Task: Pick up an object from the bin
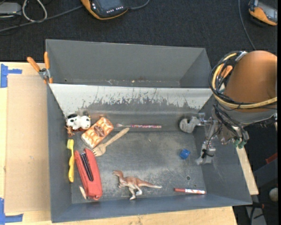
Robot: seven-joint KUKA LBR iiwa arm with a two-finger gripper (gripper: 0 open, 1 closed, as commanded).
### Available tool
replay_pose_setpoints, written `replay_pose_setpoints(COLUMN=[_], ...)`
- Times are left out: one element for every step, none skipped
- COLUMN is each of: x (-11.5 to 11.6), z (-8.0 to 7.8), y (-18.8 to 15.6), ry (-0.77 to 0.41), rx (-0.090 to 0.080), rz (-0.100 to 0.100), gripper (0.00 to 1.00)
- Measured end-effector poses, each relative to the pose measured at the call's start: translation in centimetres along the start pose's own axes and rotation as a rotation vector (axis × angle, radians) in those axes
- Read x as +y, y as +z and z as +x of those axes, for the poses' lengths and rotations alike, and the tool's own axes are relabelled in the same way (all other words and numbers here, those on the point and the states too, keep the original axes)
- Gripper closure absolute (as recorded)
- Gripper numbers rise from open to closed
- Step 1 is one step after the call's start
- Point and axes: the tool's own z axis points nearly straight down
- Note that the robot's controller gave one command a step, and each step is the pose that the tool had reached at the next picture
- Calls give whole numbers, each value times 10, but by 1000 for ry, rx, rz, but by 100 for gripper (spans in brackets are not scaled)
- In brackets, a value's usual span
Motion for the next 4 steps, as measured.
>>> replay_pose_setpoints(x=[0, 60, 104, 123], z=[-1, 13, 18, 36], y=[-3, 49, 81, 9], ry=[-3, -79, -83, 40], rx=[-6, -8, -3, -1], rz=[1, 1, -1, 0], gripper=[0, 0, 0, 0])
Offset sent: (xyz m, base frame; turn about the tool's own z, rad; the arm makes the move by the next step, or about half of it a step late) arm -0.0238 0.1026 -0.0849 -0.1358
